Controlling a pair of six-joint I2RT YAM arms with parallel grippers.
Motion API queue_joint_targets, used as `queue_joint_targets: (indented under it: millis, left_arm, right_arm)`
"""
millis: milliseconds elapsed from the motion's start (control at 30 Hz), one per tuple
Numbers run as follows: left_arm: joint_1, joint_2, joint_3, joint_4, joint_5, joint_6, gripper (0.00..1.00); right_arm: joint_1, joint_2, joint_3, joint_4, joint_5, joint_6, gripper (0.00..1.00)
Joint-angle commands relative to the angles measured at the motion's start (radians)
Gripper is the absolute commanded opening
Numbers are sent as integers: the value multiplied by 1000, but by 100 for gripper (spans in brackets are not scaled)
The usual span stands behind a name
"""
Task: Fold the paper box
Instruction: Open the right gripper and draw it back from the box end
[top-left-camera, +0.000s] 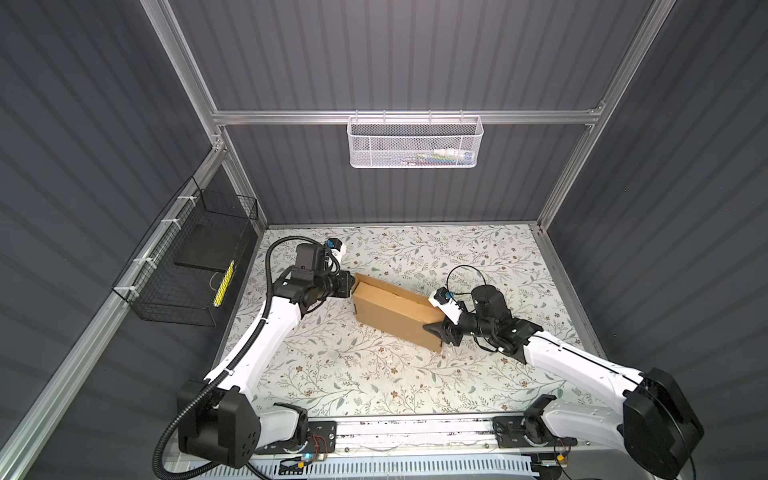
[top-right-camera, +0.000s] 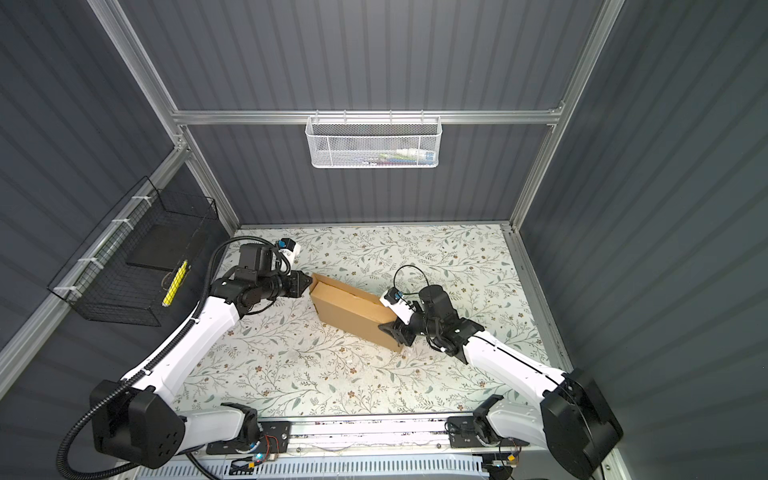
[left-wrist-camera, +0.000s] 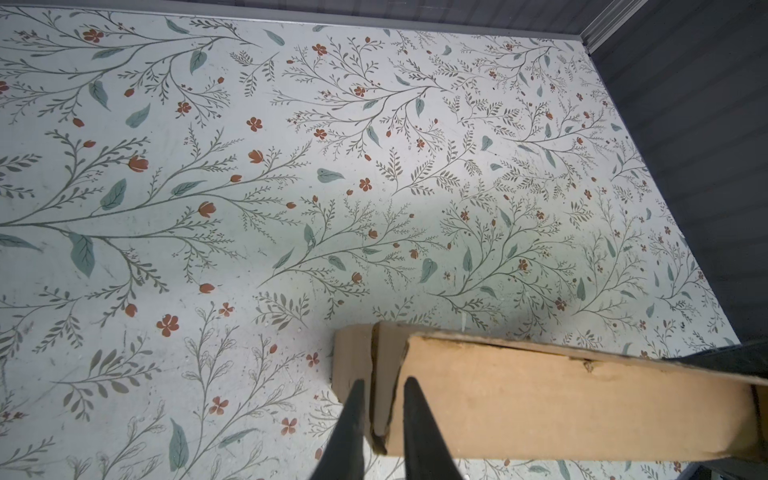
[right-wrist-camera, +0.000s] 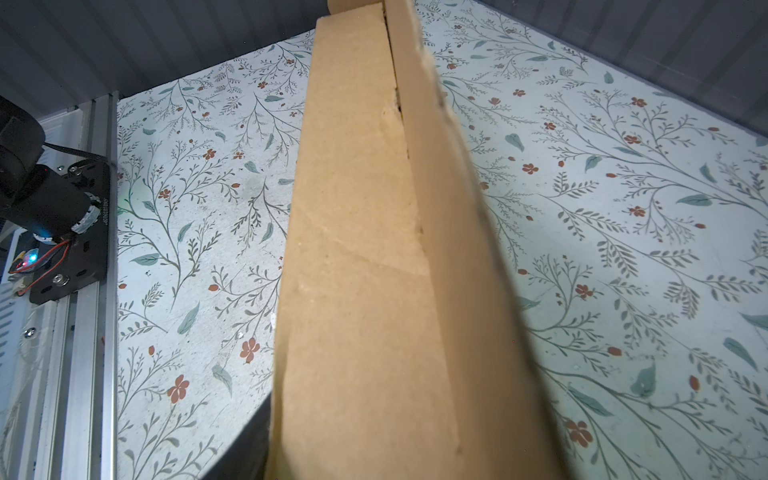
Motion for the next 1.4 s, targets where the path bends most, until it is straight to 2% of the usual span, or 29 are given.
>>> queue_joint_targets:
  millis: [0, 467, 1367]
  left_arm:
    - [-4, 4, -20, 43, 27, -7, 14]
    - [-4, 8, -74, 99, 38, -9, 2]
    - [-5, -44, -125, 112, -7, -15, 0]
  right_arm:
    - [6, -5, 18, 30, -11, 8, 47]
    - [7, -17, 17, 18, 4, 14, 49]
    - [7, -113, -18, 28, 60, 22, 74]
